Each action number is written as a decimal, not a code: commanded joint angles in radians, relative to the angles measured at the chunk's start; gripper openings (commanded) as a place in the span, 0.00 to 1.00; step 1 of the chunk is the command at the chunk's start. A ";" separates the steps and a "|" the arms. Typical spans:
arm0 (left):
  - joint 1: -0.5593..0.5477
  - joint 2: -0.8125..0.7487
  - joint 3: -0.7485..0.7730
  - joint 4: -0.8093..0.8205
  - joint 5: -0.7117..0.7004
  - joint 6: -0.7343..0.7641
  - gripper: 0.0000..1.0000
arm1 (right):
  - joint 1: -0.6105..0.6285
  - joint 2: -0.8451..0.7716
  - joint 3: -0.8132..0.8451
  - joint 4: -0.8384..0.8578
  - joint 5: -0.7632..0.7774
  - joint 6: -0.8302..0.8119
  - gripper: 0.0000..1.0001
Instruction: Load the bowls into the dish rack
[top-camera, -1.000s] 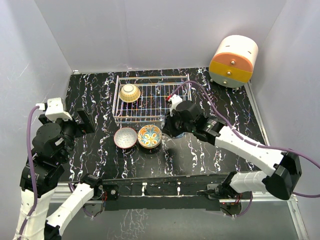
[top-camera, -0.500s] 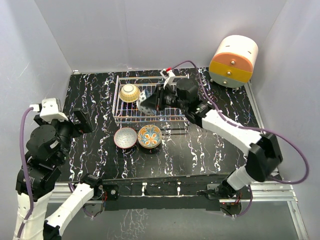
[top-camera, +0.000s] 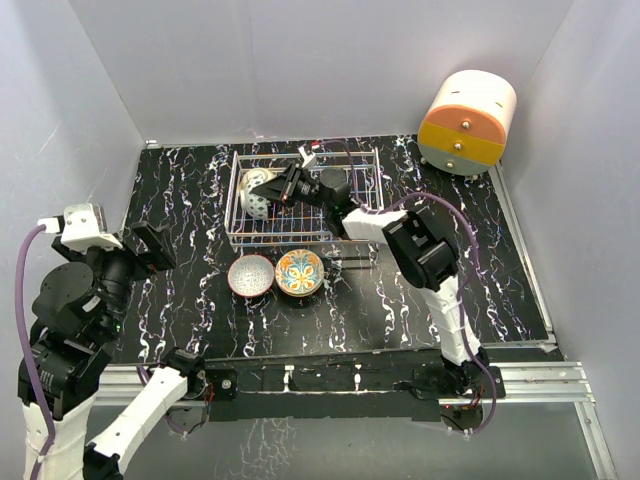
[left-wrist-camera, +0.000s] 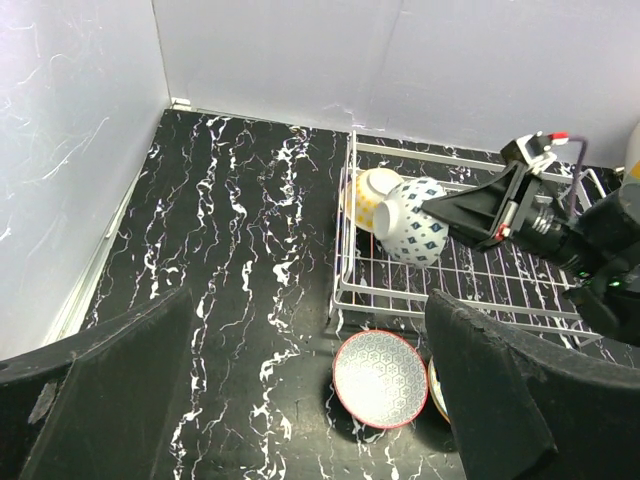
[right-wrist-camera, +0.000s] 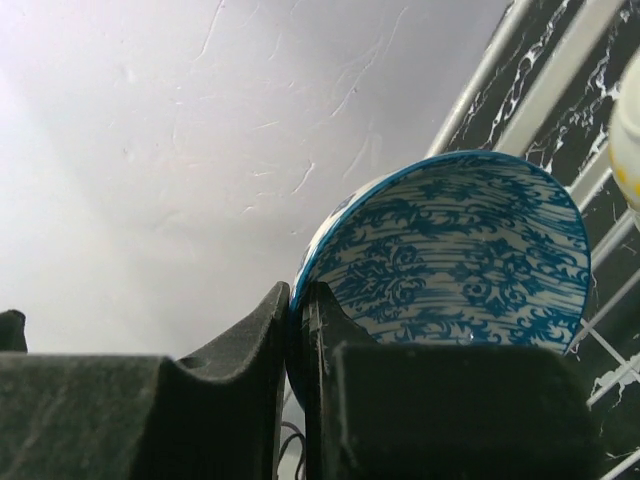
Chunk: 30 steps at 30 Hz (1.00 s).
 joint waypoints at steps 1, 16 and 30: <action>-0.005 -0.008 0.028 -0.015 -0.019 -0.002 0.97 | 0.005 0.027 0.075 0.294 -0.006 0.170 0.08; -0.004 -0.022 0.013 -0.011 -0.030 -0.002 0.97 | 0.005 0.121 0.065 0.129 -0.021 0.242 0.08; -0.005 -0.030 0.019 -0.016 -0.048 0.011 0.97 | -0.019 0.090 0.030 -0.089 0.021 0.182 0.08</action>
